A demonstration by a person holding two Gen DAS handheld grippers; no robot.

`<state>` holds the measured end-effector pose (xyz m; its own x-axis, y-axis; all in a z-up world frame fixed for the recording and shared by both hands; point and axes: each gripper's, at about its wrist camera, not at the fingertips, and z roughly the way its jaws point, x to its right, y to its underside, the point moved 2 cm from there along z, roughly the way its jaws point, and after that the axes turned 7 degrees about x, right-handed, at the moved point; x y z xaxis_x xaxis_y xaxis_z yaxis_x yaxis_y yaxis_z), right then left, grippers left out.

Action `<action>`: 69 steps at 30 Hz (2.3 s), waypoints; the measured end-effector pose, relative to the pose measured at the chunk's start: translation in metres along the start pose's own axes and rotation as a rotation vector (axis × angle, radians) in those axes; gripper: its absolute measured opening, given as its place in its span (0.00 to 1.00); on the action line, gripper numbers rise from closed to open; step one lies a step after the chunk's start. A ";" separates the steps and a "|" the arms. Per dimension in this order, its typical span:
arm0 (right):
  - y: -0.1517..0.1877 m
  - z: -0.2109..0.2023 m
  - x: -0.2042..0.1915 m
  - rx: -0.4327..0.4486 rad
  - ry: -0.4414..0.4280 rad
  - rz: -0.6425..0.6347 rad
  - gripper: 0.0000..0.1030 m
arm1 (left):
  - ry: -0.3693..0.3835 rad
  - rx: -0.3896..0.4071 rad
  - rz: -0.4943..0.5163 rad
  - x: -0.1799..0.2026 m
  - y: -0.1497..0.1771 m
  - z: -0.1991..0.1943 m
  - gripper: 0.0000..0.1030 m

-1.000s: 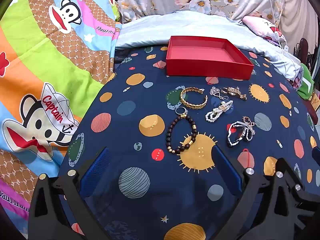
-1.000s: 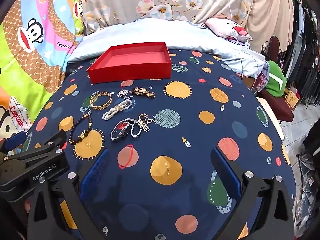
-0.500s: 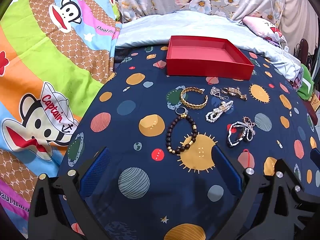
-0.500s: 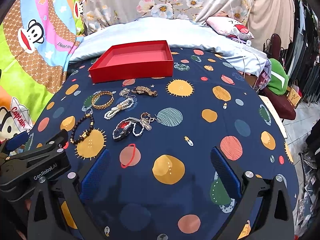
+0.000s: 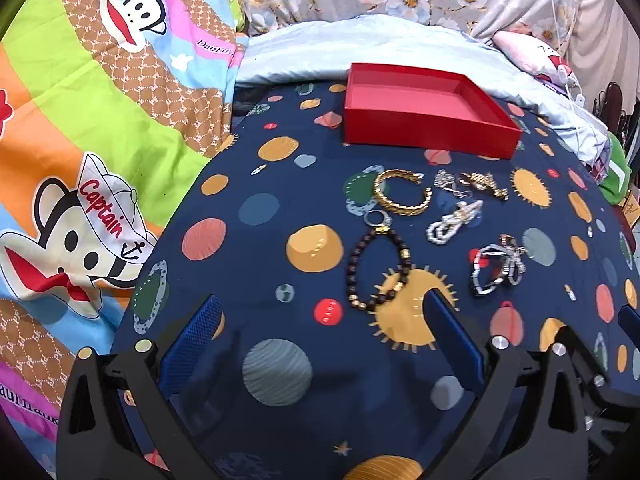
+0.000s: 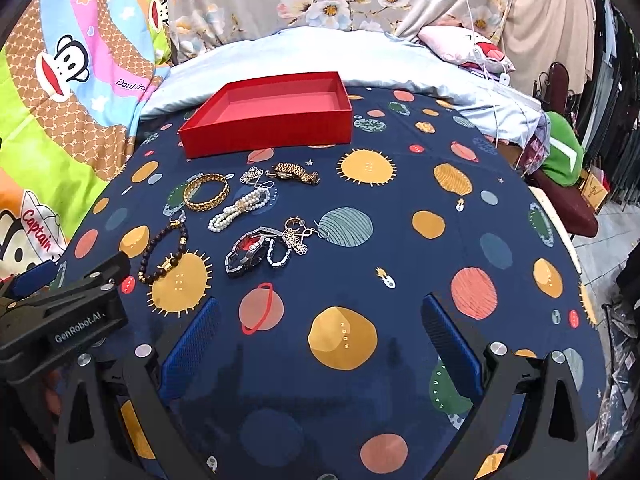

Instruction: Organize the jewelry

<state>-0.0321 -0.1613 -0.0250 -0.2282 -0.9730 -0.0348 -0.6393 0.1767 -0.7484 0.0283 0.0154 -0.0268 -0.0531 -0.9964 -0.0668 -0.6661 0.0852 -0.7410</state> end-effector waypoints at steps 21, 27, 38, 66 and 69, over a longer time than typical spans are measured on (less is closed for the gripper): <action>-0.003 0.073 -0.037 -0.127 -0.165 0.015 0.57 | 0.002 -0.088 -0.076 -0.032 0.009 0.047 0.96; -0.012 0.085 -0.041 -0.112 -0.151 0.015 0.57 | 0.004 -0.099 -0.070 -0.031 0.010 0.053 0.96; -0.015 0.089 -0.037 -0.099 -0.152 0.002 0.20 | 0.054 -0.106 -0.085 -0.021 0.009 0.058 0.96; -0.001 0.064 0.004 -0.129 -0.192 0.084 0.16 | 0.173 -0.099 -0.072 0.014 -0.009 0.069 0.65; -0.001 0.065 0.004 -0.128 -0.196 0.087 0.16 | 0.173 -0.110 -0.090 0.010 -0.009 0.074 0.65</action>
<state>0.0152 -0.1746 -0.0675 -0.1478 -0.9614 -0.2323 -0.7141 0.2662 -0.6474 0.0889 0.0054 -0.0697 -0.1101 -0.9868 0.1191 -0.7507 0.0040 -0.6606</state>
